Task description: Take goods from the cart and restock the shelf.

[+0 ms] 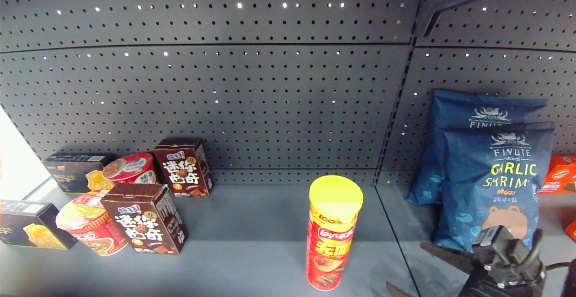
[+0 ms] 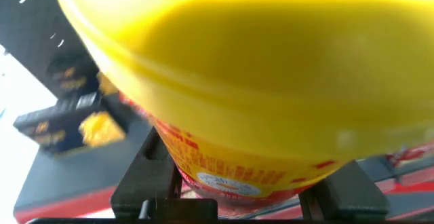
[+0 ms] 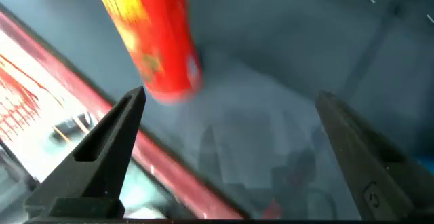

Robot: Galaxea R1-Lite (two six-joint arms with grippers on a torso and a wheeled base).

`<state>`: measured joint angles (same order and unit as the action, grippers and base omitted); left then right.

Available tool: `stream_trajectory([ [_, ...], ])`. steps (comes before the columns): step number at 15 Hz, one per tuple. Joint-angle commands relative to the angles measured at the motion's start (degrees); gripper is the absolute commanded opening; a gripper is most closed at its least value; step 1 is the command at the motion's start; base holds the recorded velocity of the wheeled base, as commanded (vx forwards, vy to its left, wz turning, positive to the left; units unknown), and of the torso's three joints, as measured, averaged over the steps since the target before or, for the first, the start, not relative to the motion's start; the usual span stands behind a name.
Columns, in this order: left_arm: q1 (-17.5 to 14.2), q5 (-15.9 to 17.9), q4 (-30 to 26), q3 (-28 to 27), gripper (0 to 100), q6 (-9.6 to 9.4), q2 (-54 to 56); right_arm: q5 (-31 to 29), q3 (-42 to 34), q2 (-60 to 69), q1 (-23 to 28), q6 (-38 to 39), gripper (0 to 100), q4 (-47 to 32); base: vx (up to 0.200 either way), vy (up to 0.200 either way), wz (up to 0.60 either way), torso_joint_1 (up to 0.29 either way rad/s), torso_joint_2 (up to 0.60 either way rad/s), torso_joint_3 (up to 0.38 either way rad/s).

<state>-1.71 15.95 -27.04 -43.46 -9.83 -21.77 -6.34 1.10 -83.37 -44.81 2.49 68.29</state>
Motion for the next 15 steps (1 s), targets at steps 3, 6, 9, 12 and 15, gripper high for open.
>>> stream_trajectory([
  [3, 1.2, 10.4, 2.8, -4.6, 0, -0.63, -14.7, -0.6, 0.7, 3.5, 2.7, 0.0, 100, -4.3, 0.000, 0.000, 0.00, 0.000, 0.00, 0.000],
  [6, 2.9, 16.8, 11.5, -4.4, 0, -0.63, -25.9, -2.2, 4.0, 3.3, 2.6, 0.0, 100, -10.0, 0.000, 0.000, 0.00, 0.000, 0.00, 0.000],
  [9, 9.2, 17.1, 21.9, -4.6, 0, -0.37, -39.6, -2.4, 5.1, 2.6, 2.7, 0.1, 100, -12.4, 0.000, 0.000, 0.00, 0.000, 0.00, 0.000],
  [12, 16.2, 16.1, 27.8, -7.0, 0, -0.28, -49.9, -2.5, 5.2, 2.5, 2.8, 0.1, 100, -12.6, 0.000, 0.000, 0.00, 0.000, 0.00, 0.000],
  [15, 20.4, 15.1, 29.1, -12.0, 0, -0.63, -60.1, -2.5, 6.6, 1.4, 2.9, 0.1, 100, -12.5, 0.000, 0.000, 0.00, 0.000, 0.00, 0.000],
])
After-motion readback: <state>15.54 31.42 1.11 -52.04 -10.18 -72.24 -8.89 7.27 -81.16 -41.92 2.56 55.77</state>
